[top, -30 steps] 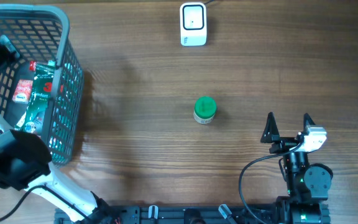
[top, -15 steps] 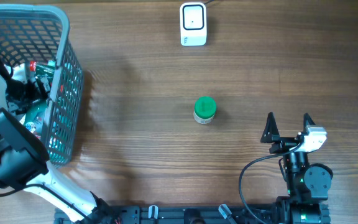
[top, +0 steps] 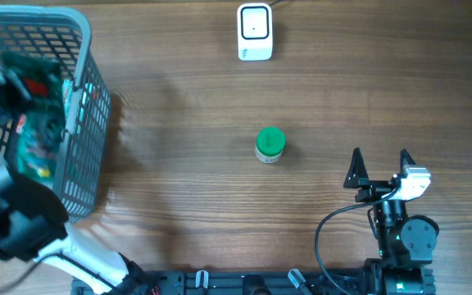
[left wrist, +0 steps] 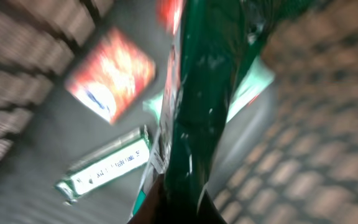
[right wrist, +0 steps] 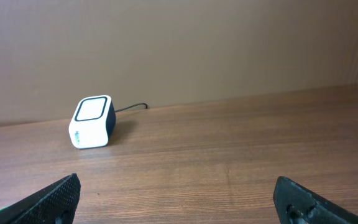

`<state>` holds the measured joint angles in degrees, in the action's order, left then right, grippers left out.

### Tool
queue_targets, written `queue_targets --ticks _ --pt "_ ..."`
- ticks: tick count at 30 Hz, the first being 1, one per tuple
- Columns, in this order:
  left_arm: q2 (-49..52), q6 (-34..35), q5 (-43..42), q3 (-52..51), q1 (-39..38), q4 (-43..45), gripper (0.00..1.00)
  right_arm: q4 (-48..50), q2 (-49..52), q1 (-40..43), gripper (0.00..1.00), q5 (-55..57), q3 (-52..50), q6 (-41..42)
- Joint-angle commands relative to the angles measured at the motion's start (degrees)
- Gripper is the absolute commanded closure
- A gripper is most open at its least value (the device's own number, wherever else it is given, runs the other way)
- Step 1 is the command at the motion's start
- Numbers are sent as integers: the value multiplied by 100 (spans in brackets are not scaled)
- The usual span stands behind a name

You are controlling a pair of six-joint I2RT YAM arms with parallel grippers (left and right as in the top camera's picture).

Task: Scan the item barcode
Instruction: 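Reach the left gripper into the basket and grasp the green 3M glove pack, then lift the glove pack out and place it beside the jar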

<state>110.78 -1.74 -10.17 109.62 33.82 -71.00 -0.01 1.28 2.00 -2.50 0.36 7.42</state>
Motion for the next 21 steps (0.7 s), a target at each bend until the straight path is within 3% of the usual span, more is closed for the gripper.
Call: queue_targets --ticks 1,8,12,17,21 --pt "-1193 1421 -26 946 15 -267 96 17 -26 22 0 57 -7 11" --pt "-3045 3193 -57 951 15 -664 96 17 -26 22 0 57 -7 9" --pt "-3622 3838 -1172 949 -118 -1078 96 17 -26 22 0 57 -7 9" --pt "-3838 3864 -1235 949 -804 -2006 96 17 -26 22 0 57 -7 9" --pt "-3836 3869 -1355 949 -1482 -1869 96 17 -26 22 0 57 -7 9"
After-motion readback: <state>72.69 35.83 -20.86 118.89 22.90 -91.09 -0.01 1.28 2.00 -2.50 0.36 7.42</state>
